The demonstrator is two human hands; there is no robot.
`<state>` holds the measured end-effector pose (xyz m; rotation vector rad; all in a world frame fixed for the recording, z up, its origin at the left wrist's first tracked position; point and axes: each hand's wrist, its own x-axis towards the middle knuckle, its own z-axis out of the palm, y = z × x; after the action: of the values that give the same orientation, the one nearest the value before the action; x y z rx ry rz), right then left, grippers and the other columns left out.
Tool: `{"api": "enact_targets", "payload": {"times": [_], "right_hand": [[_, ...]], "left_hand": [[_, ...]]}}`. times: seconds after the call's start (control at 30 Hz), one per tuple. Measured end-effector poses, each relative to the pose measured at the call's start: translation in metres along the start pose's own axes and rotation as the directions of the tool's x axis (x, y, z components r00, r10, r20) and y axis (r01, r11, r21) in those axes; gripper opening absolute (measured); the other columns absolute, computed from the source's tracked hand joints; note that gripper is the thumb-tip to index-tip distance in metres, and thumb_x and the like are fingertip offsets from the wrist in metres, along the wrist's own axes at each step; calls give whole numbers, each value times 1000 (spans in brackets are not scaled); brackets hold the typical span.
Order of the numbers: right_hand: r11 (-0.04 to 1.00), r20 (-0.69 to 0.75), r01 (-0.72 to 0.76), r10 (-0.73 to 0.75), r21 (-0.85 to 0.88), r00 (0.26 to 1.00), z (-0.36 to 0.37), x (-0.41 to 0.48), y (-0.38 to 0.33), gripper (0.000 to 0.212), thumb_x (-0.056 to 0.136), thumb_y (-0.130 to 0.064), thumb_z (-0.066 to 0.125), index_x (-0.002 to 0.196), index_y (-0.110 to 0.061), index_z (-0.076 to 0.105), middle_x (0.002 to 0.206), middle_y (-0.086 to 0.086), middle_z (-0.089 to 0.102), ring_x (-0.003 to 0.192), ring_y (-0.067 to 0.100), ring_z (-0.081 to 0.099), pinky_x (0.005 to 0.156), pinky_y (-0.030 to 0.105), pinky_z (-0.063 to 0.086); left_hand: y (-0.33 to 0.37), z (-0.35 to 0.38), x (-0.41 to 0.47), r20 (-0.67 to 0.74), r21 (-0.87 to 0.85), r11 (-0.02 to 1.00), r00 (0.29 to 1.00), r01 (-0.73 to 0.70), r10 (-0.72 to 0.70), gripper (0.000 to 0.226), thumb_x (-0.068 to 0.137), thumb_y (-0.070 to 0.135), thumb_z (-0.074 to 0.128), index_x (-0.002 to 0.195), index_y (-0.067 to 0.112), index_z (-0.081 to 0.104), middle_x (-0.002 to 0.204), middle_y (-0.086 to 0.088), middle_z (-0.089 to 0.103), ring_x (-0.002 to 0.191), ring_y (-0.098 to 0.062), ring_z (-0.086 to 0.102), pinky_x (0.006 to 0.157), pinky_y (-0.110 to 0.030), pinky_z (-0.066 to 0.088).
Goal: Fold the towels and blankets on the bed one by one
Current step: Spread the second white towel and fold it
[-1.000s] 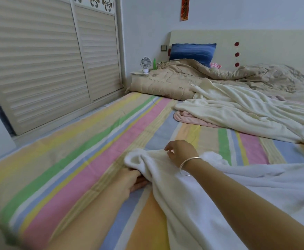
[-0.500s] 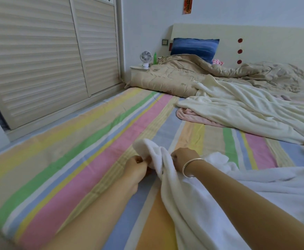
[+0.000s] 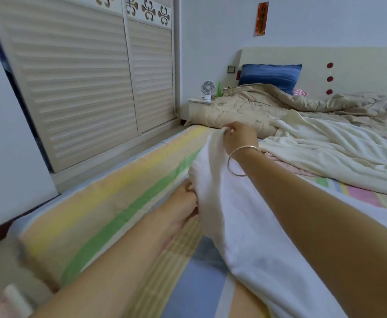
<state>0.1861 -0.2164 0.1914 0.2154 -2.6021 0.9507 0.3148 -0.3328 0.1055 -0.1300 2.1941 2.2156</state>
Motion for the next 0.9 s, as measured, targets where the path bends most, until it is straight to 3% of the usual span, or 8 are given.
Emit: {"api": "enact_targets", "payload": {"times": [0.17, 0.33, 0.47, 0.53, 0.63, 0.73, 0.8, 0.9], "right_hand": [[924, 368, 36, 116, -381, 923, 24, -33, 40, 81, 94, -8, 44, 154, -25, -7, 160, 13, -15, 147, 29, 13, 112, 38, 29], [826, 642, 274, 132, -492, 755, 35, -77, 80, 65, 92, -14, 53, 150, -24, 26, 152, 8, 32, 136, 25, 37, 105, 28, 34], [767, 587, 270, 167, -582, 792, 43, -87, 95, 81, 88, -25, 63, 152, -15, 15, 150, 12, 27, 134, 33, 38, 106, 39, 38], [742, 558, 211, 254, -636, 790, 48, -91, 102, 88, 71, -44, 76, 143, -14, 34, 133, 10, 46, 117, 32, 52, 95, 41, 47], [724, 504, 160, 287, -671, 814, 55, -99, 113, 37, 86, -26, 58, 121, -14, 56, 118, 7, 56, 107, 27, 57, 81, 33, 47], [699, 336, 178, 93, -692, 937, 60, -98, 116, 27, 94, -22, 45, 114, -16, 63, 118, 5, 55, 109, 25, 55, 75, 31, 40], [728, 218, 117, 45, -675, 975, 57, -81, 111, 28, 94, -28, 47, 114, -20, 64, 119, 6, 56, 109, 28, 58, 76, 31, 42], [848, -48, -148, 144, -509, 988, 42, -36, 111, 30, 94, -29, 47, 119, -17, 61, 119, 10, 62, 108, 32, 60, 78, 33, 43]], "left_hand": [[-81, -11, -2, 176, 539, 835, 984, -106, 12, 61, 60, 3, 40, 116, 7, 65, 105, -13, 69, 99, -26, 64, 82, -40, 52], [-107, -7, 3, 119, 766, 622, 987, -161, 109, 50, 69, 25, 42, 115, 27, 61, 111, -1, 67, 99, -21, 62, 81, -33, 50], [-115, 7, 16, 209, 808, 504, 948, -306, 240, 21, 85, 26, 50, 99, 19, 64, 115, 0, 61, 101, -16, 56, 78, -22, 38], [-117, 9, 25, 204, 748, 594, 954, -298, 221, 21, 88, 26, 52, 99, 17, 67, 116, -1, 63, 101, -9, 54, 83, -16, 37], [-114, 11, 31, 100, 540, 794, 958, -280, 270, 31, 82, 39, 47, 107, 34, 64, 109, 21, 61, 107, 10, 53, 96, -15, 41], [-99, 15, 33, -97, 247, 968, 993, -40, 66, 40, 94, 29, 43, 128, 13, 57, 123, -1, 63, 121, -11, 55, 102, -27, 44], [-79, 10, 34, -194, -137, 988, 976, 72, -99, 26, 101, 22, 42, 108, 6, 62, 105, -15, 68, 102, -23, 64, 82, -32, 55], [-38, -29, 28, -311, -181, 980, 941, 82, -135, 17, 91, 26, 60, 95, 10, 67, 89, -10, 71, 75, -21, 68, 59, -25, 54]]}}
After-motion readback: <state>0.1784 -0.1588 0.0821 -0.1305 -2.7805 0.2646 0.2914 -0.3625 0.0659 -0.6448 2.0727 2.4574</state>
